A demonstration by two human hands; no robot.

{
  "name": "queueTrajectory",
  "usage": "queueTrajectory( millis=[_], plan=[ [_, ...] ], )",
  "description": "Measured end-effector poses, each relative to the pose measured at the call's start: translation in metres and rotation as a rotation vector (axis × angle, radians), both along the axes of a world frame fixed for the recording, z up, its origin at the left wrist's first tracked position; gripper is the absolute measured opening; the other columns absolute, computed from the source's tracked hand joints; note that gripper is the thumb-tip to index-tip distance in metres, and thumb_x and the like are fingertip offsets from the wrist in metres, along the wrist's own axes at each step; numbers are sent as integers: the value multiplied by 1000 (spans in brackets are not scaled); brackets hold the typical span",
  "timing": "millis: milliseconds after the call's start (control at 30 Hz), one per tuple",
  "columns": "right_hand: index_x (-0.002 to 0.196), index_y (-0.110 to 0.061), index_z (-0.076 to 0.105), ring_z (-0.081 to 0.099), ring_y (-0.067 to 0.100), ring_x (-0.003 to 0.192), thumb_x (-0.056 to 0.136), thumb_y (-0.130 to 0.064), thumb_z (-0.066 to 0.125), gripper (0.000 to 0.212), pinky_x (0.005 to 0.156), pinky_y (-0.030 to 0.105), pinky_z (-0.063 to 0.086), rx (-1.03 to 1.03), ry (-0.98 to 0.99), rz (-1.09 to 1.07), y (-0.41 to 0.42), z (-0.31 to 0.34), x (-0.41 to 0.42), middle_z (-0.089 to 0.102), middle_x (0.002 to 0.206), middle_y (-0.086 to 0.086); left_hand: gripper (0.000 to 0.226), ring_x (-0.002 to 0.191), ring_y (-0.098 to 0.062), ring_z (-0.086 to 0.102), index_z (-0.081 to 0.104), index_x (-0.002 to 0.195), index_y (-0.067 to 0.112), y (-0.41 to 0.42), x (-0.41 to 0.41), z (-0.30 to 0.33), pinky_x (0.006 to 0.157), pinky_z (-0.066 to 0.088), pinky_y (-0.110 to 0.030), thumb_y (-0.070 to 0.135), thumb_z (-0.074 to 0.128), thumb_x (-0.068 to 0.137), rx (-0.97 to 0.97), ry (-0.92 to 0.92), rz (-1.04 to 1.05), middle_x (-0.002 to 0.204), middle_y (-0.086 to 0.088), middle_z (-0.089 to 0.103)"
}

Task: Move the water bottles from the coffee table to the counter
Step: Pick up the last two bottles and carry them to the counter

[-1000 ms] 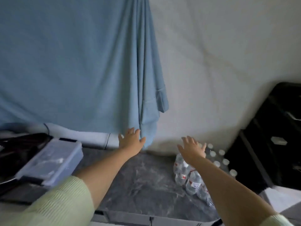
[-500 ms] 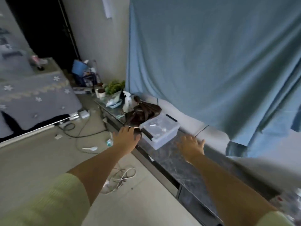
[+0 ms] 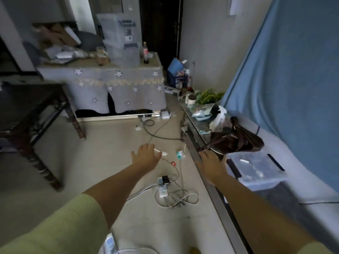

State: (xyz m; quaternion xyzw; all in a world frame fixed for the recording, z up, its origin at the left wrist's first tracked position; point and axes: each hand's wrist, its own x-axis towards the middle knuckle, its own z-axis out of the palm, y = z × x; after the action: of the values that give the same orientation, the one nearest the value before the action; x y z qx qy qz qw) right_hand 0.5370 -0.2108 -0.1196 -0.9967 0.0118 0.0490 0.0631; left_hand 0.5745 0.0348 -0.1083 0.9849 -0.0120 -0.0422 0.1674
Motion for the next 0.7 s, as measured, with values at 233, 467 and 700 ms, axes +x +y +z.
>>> queueTrajectory(
  millis=[233, 467, 700],
  plan=[
    [140, -27, 35, 20, 16, 143, 99, -41, 32, 44, 112, 69, 8, -4, 26, 189, -5, -12, 123, 29, 151, 0, 57, 142, -24, 25, 34, 145, 20, -2, 81, -4, 113, 18, -55, 51, 36, 98, 3, -4, 156, 154, -5, 31],
    [144, -27, 32, 23, 17, 143, 100, -42, 30, 46, 113, 66, 5, -59, 17, 245, -30, 5, 242, 27, 154, -2, 58, 144, -24, 21, 32, 146, 19, -42, 155, 4, 114, 15, -55, 51, 34, 98, -5, -6, 238, 156, -6, 26],
    [149, -24, 25, 20, 19, 145, 100, -42, 30, 52, 116, 58, 12, 17, 83, 442, 21, -7, 310, 23, 157, 2, 59, 146, -25, 18, 29, 148, 19, -14, 190, 4, 116, 12, -55, 51, 33, 99, 0, 48, 378, 158, -6, 23]
  ],
)
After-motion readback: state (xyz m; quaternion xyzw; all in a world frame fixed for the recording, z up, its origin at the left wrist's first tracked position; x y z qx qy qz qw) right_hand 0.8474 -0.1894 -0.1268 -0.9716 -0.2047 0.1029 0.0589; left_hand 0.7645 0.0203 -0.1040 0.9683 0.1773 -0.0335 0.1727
